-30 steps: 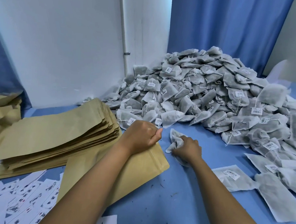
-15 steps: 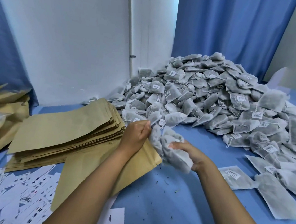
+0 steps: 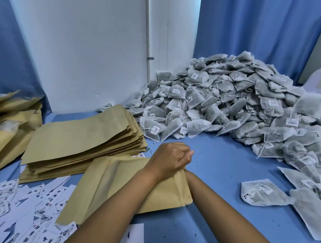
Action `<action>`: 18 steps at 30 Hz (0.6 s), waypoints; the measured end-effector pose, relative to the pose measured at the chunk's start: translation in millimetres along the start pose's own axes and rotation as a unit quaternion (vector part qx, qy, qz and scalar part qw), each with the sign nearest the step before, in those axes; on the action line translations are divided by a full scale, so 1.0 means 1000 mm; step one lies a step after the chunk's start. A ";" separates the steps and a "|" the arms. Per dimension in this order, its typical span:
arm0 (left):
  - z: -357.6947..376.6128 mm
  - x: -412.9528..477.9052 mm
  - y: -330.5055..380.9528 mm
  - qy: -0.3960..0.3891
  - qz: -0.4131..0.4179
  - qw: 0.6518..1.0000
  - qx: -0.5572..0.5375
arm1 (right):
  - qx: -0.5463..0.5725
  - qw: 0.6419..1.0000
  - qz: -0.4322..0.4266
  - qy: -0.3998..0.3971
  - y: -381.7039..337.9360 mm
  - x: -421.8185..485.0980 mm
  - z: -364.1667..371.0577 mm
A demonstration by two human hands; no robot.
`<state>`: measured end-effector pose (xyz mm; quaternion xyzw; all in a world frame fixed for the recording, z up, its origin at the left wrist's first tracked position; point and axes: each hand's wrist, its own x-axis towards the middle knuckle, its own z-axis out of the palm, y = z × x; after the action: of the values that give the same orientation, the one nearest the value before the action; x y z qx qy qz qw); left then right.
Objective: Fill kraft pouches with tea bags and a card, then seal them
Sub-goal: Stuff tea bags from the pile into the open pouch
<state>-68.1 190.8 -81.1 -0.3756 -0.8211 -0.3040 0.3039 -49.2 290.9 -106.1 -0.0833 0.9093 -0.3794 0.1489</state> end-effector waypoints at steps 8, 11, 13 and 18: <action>-0.018 0.016 -0.016 0.059 -0.072 0.994 -0.058 | 0.195 0.973 -0.077 -0.101 0.007 -0.001 -0.039; 0.010 0.029 0.016 0.010 -0.034 0.997 -0.065 | 0.140 0.988 -0.014 -0.061 0.012 -0.007 -0.030; 0.027 0.035 0.035 -0.028 0.012 0.999 -0.024 | 0.191 0.982 -0.004 0.006 0.018 -0.007 -0.019; 0.040 0.048 0.038 -0.072 0.006 0.997 0.013 | 0.214 0.972 0.081 0.047 0.030 -0.023 -0.049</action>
<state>-74.1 261.4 -61.0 -0.3975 -0.8425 -0.2633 0.2506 -44.9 349.9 -89.9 0.0429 0.8165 -0.5557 0.1506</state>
